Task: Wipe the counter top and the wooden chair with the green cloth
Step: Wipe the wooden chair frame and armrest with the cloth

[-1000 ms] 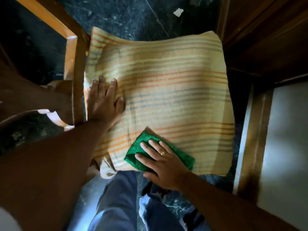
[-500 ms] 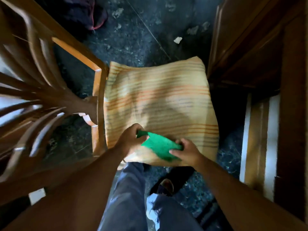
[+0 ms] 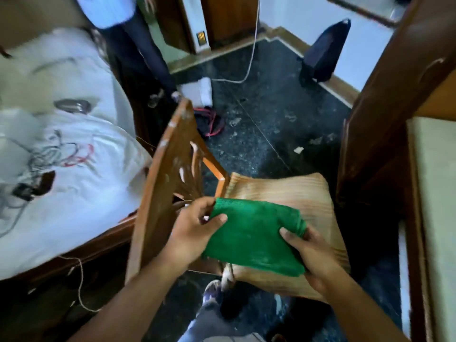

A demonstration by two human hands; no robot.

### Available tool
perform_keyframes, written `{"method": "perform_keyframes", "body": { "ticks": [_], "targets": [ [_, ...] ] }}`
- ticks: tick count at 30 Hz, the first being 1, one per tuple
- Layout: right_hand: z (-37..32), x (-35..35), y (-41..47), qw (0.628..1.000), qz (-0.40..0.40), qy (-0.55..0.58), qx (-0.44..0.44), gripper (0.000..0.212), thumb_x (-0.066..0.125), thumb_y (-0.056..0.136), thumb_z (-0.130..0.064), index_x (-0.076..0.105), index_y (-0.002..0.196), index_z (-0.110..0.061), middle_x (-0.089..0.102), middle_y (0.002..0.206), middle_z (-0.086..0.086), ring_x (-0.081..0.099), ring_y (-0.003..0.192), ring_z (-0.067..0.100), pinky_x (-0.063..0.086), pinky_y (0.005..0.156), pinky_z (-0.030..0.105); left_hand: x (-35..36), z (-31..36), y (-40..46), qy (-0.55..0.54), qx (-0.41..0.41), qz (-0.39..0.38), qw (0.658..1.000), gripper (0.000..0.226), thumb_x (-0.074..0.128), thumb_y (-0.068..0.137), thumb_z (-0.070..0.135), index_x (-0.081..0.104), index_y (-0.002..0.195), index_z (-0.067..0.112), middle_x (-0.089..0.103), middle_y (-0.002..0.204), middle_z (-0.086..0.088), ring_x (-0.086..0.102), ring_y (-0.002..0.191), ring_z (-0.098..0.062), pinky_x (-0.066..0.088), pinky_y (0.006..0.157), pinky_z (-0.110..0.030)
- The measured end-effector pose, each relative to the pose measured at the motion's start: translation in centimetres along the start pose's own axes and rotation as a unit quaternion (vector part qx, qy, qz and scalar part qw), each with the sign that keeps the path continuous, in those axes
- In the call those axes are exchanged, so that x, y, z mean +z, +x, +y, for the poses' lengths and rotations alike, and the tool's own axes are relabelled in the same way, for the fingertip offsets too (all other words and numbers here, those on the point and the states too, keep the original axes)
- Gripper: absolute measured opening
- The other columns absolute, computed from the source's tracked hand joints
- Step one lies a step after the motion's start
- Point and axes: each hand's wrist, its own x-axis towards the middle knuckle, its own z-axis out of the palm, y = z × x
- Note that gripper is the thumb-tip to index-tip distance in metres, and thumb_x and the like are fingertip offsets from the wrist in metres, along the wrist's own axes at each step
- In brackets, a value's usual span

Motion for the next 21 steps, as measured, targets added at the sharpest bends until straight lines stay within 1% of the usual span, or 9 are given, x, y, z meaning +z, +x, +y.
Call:
{"method": "perform_keyframes", "body": {
  "ticks": [4,6,7,9,11,12,14,18,21],
  "targets": [
    [-1.6,8.7,-0.6,0.993,-0.08,-0.059,-0.058,0.03,0.079,0.078,-0.011,0.072,0.107,-0.014,0.076,0.109,0.015,0.073,0.1,0.033,0.061,0.08,0.043,-9.4,1.7,-0.5,-0.064,-0.025,0.037,0.997,0.024,0.068,0.09,0.009,0.07,0.114,0.013,0.077,0.108,-0.006,0.073,0.1,-0.025,0.058,0.087,-0.039],
    [-1.7,13.0,0.0,0.982,-0.052,-0.158,-0.084,0.026,0.076,0.085,-0.013,0.068,0.109,-0.017,0.076,0.106,0.009,0.072,0.098,0.028,0.059,0.087,0.049,-13.5,1.5,0.4,-0.069,-0.031,0.026,0.997,0.027,0.066,0.091,0.008,0.067,0.118,0.009,0.075,0.113,-0.011,0.072,0.102,-0.028,0.055,0.091,-0.043],
    [-1.5,15.1,0.4,0.969,-0.018,-0.23,-0.088,0.032,0.076,0.086,-0.021,0.062,0.114,-0.021,0.073,0.105,0.0,0.07,0.098,0.022,0.058,0.089,0.047,-15.3,1.2,1.1,-0.055,-0.043,0.026,0.997,0.028,0.065,0.092,0.008,0.065,0.12,0.008,0.073,0.115,-0.015,0.071,0.102,-0.029,0.055,0.091,-0.043],
    [-0.9,19.3,0.7,0.93,0.01,-0.349,-0.111,0.05,0.074,0.084,-0.043,0.049,0.126,-0.032,0.061,0.11,-0.021,0.061,0.106,0.009,0.054,0.09,0.031,-18.4,0.2,3.0,0.014,-0.079,0.058,0.995,0.04,0.068,0.092,0.014,0.058,0.13,0.006,0.067,0.124,-0.018,0.068,0.101,-0.028,0.054,0.09,-0.043],
    [0.2,23.3,0.9,0.927,-0.045,-0.359,-0.099,0.049,0.066,0.082,-0.057,0.048,0.124,-0.038,0.06,0.116,-0.025,0.061,0.112,0.005,0.048,0.084,0.015,-20.3,-0.2,5.5,0.167,-0.074,0.109,0.977,0.061,0.07,0.09,0.032,0.047,0.142,0.009,0.059,0.135,-0.015,0.06,0.113,-0.027,0.049,0.094,-0.041],
    [1.0,25.5,1.1,0.933,-0.072,-0.345,-0.076,0.051,0.063,0.081,-0.061,0.051,0.124,-0.036,0.065,0.116,-0.02,0.064,0.111,0.008,0.051,0.085,0.019,-20.9,0.0,7.0,0.212,-0.03,0.113,0.97,0.065,0.068,0.09,0.038,0.045,0.144,0.011,0.057,0.139,-0.013,0.057,0.117,-0.025,0.046,0.095,-0.037],
    [2.9,29.2,1.8,0.932,-0.074,-0.35,-0.054,0.058,0.062,0.08,-0.063,0.051,0.126,-0.03,0.067,0.117,-0.009,0.066,0.108,0.012,0.054,0.094,0.038,-20.8,0.9,11.0,0.251,0.074,0.063,0.963,0.064,0.063,0.093,0.043,0.043,0.147,0.013,0.053,0.145,-0.009,0.053,0.127,-0.022,0.041,0.099,-0.032],
    [4.3,33.8,3.7,0.858,0.108,-0.496,-0.08,0.068,0.066,0.086,-0.045,0.036,0.139,-0.016,0.057,0.129,0.003,0.06,0.116,0.021,0.049,0.1,0.039,-16.8,3.2,20.5,0.386,0.209,-0.061,0.897,0.074,0.05,0.098,0.048,0.02,0.158,0.017,0.021,0.165,-0.014,0.015,0.153,-0.03,0.018,0.121,-0.043],
    [3.3,35.5,6.0,0.849,0.148,-0.5,-0.082,0.066,0.066,0.088,-0.03,0.032,0.142,-0.012,0.058,0.132,0.006,0.061,0.117,0.023,0.051,0.099,0.036,-14.5,3.0,25.2,0.521,0.237,-0.094,0.814,0.077,0.04,0.101,0.047,0.006,0.158,0.008,-0.002,0.168,-0.014,0.0,0.154,-0.033,0.011,0.122,-0.051]
  ]
}}
